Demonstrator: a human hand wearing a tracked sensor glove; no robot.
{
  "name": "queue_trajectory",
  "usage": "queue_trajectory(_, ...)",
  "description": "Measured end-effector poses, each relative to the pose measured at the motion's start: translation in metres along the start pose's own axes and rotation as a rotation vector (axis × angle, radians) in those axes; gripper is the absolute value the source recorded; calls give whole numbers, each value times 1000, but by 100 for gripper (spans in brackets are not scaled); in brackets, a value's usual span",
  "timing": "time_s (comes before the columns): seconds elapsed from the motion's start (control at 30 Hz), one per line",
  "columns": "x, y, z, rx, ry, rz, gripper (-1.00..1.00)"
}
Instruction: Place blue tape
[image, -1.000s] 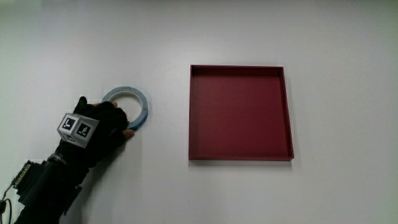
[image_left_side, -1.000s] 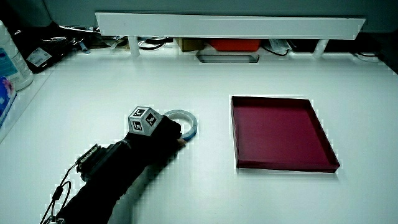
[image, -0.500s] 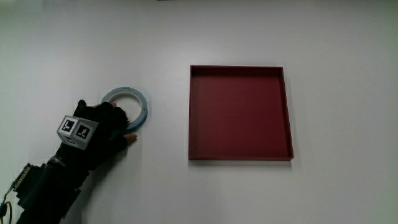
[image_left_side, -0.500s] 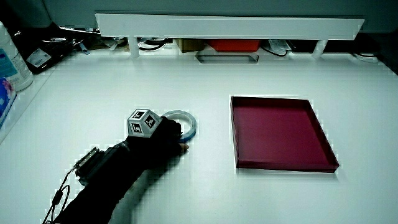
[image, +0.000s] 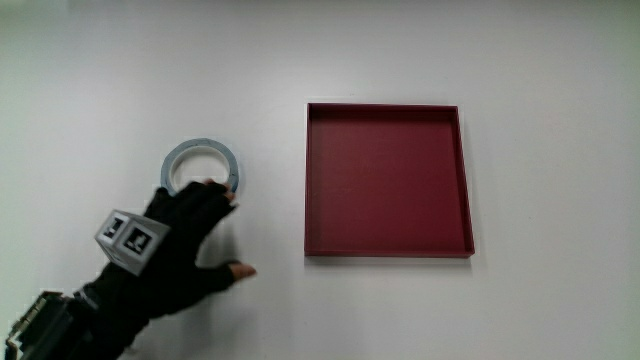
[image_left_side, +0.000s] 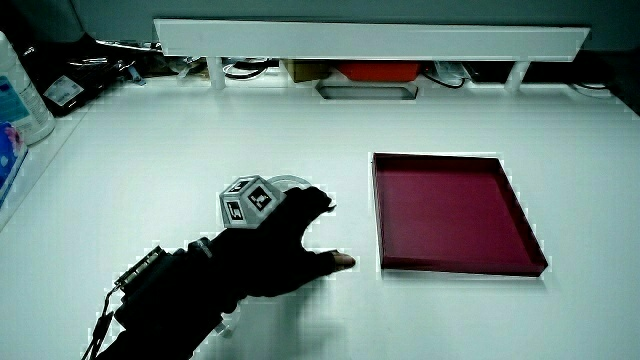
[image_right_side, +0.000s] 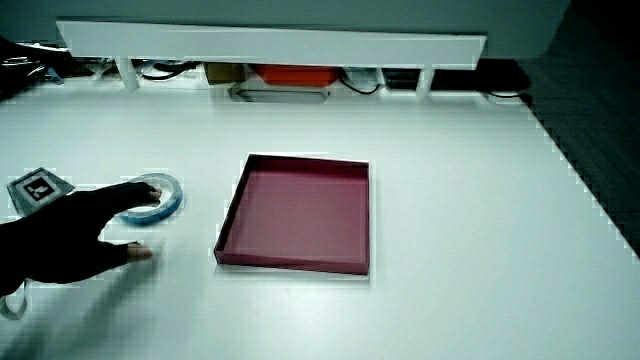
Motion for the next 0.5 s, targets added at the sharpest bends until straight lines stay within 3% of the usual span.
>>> queue_trajectory(0.17,41,-9,2,-78,19,-49,-100)
queue_trajectory(0.2,44,-10,-4,-88,-58,-96,-100)
queue_trajectory(0.23,48,-12,-9,-95,-89,-110,-100)
queue_trajectory(0.33,72,-18,-8,-106,25,-217,-100)
queue_trajectory(0.37,74,-20,-14,-139,-57,-194,-100)
queue_trajectory(0.4,79,-22,-15,-153,-52,-185,-100)
queue_trajectory(0.47,85,-25,-20,-183,-134,-199,-100)
queue_trajectory(0.5,87,-25,-20,-185,-148,-214,-100)
